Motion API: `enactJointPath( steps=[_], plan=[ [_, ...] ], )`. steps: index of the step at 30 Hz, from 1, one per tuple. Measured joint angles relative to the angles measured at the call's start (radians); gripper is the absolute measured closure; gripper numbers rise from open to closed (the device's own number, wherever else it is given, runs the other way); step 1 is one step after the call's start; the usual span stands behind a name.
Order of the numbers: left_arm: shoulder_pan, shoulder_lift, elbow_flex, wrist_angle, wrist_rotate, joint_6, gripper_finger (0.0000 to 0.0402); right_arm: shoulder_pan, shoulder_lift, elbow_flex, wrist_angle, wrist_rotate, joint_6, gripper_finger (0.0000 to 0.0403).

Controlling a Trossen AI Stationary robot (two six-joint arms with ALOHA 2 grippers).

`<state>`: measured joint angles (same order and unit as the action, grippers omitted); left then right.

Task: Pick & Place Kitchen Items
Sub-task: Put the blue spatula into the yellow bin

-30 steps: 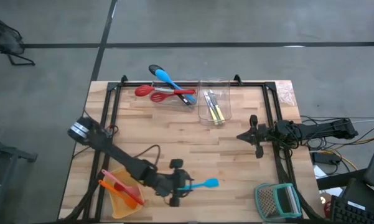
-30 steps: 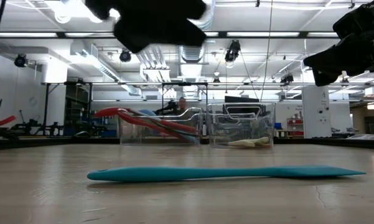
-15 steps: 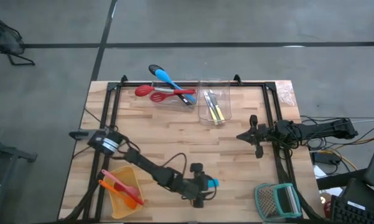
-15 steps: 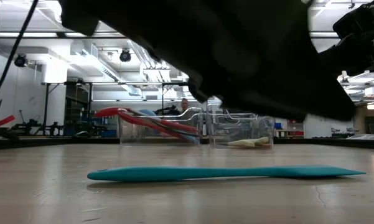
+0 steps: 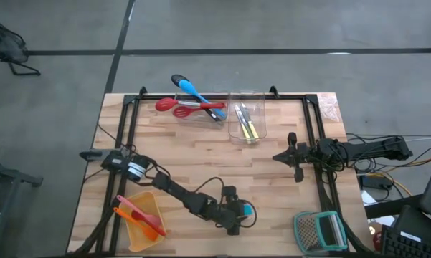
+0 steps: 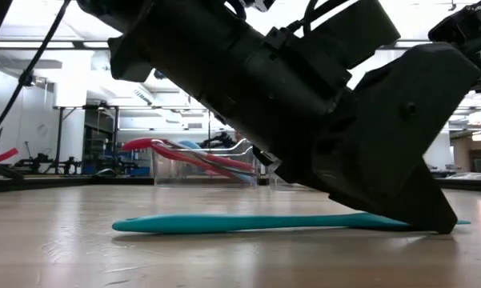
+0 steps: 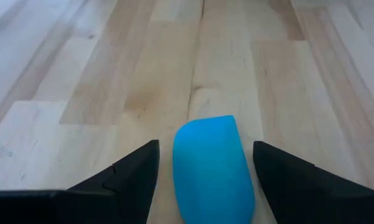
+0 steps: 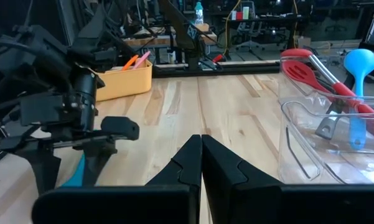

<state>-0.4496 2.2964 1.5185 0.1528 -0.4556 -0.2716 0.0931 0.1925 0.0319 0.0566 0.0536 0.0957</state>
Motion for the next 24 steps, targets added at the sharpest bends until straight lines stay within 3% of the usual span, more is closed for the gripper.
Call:
enactJointPath(
  steps=[9,20,24],
  plan=[
    [0.037,-0.001,0.002,-0.077,0.032,-0.062,0.0156,0.000,0.000,0.000,0.000,0.000,-0.001,0.0394],
    [0.067,-0.002,0.002,-0.093,0.227,-0.070,0.0320,0.000,0.000,0.000,0.000,0.000,-0.001,0.0394],
    [0.067,-0.003,0.001,-0.092,0.265,-0.031,0.0321,0.000,0.000,0.000,0.000,0.000,0.000,0.0394]
  ],
)
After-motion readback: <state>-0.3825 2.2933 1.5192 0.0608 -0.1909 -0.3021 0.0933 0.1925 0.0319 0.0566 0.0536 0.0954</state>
